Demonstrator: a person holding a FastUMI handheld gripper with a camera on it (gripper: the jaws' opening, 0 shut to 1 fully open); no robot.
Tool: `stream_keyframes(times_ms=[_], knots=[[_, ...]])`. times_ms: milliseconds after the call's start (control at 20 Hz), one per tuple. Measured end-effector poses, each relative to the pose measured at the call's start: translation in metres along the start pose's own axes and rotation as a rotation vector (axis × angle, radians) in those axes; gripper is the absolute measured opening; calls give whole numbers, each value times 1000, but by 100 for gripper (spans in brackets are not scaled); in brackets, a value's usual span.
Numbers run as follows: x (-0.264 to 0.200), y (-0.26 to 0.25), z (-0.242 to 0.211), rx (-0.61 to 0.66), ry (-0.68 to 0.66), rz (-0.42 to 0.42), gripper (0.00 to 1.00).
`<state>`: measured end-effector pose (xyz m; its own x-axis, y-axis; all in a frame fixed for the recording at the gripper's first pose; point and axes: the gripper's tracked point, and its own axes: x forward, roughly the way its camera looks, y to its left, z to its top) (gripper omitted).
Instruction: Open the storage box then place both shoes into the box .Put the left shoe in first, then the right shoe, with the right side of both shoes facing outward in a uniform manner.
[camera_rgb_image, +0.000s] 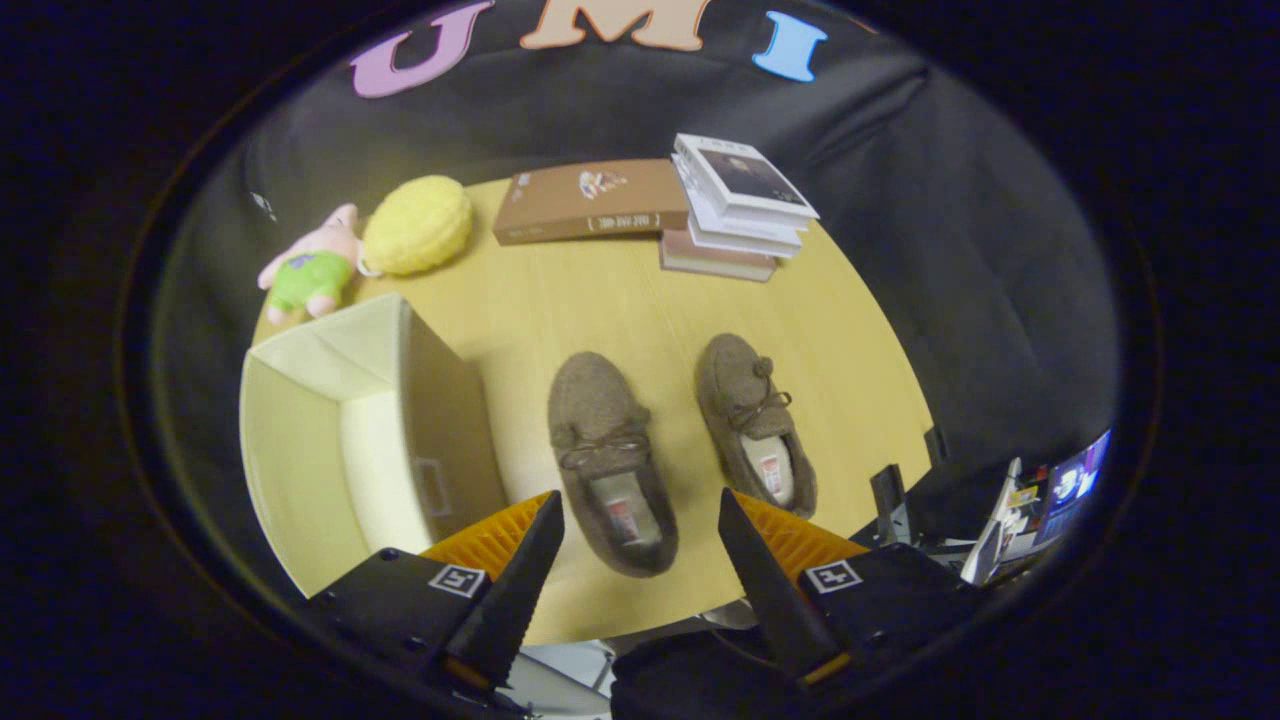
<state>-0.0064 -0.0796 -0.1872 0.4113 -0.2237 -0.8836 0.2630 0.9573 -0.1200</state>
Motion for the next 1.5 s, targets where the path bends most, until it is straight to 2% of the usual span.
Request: stream_keyframes(times_ms=[200,350,600,800,950,1050,1300,1500], knots=[[52,4,-10,-42,122,28,99],[78,2,-18,-83,192,31,86],[105,-8,-29,-84,258,50,73],[114,-13,-34,-61,291,75,46],[121,3,-38,-40,301,161,27],[123,7,-39,-57,298,175,13],[124,10,-41,-106,307,208,9],[125,7,-45,-103,300,185,7]])
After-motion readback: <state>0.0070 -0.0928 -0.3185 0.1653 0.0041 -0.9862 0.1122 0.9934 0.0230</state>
